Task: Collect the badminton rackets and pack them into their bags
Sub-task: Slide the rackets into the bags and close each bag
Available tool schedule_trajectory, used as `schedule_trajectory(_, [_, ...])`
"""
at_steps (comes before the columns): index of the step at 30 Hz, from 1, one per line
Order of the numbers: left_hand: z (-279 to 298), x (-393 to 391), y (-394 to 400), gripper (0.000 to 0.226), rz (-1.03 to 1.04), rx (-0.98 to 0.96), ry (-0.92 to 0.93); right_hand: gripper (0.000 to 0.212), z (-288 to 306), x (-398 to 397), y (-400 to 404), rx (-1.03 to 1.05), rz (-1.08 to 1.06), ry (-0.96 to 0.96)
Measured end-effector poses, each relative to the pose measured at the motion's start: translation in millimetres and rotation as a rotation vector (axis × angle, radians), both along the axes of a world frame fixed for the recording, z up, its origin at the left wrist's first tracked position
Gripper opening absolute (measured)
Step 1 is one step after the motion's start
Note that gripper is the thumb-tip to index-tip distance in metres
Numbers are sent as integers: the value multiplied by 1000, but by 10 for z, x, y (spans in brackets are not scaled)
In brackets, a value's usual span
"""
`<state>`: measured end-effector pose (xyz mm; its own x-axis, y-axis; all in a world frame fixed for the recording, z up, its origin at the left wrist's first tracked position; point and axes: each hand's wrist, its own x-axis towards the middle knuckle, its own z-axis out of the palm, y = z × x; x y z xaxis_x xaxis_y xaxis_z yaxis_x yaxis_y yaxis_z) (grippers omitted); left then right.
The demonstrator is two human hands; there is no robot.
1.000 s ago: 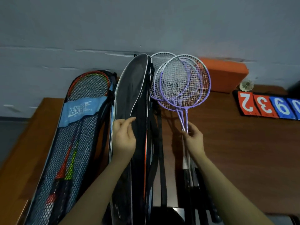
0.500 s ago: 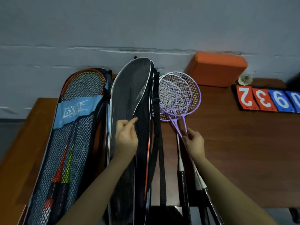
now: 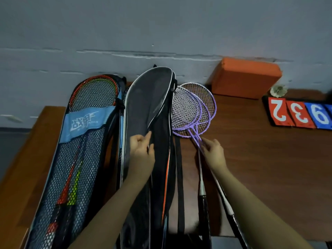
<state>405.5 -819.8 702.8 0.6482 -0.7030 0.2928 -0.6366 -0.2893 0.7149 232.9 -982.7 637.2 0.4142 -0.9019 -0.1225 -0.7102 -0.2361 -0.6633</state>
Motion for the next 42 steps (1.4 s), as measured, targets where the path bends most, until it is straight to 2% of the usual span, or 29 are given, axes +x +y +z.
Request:
schedule_trajectory(6, [17,-37,-64,43,17,41,62,49,-42,-92,99,37,25,100])
schedule_trajectory(8, [23,-45,-82,43,9,40,53,42,-50,-103,98,15,14,84])
schedule_trajectory(11, [-5,-12,-86,43,-10,19,23,14,4,-104,75,-29,32,167])
schedule_trajectory(14, [-42,69,-78,44,-76,17,25,21,84,-149,68,-76,35,259])
schedule_trajectory(16, [-33,119,-73,44,-146,36,35,17,160,-184,88,-96,0,152])
schedule_trajectory(19, [11,188,-82,42,-181,83,91,17,320,-209,93,17,9,-148])
schedule_trajectory(24, [41,214,-127,41,-206,128,134,8,534,-213,160,167,-40,-248])
schedule_trajectory(29, [79,160,-169,41,-209,83,172,32,579,-237,271,662,-153,-554])
schedule_trajectory(31, [78,148,-187,41,-199,71,180,35,582,-240,335,739,-177,-620])
schedule_trajectory(37, [141,170,-240,39,-176,10,198,33,663,-202,527,745,-282,-747])
schedule_trajectory(42, [185,199,-282,39,-204,32,190,30,723,-261,670,576,-360,-822])
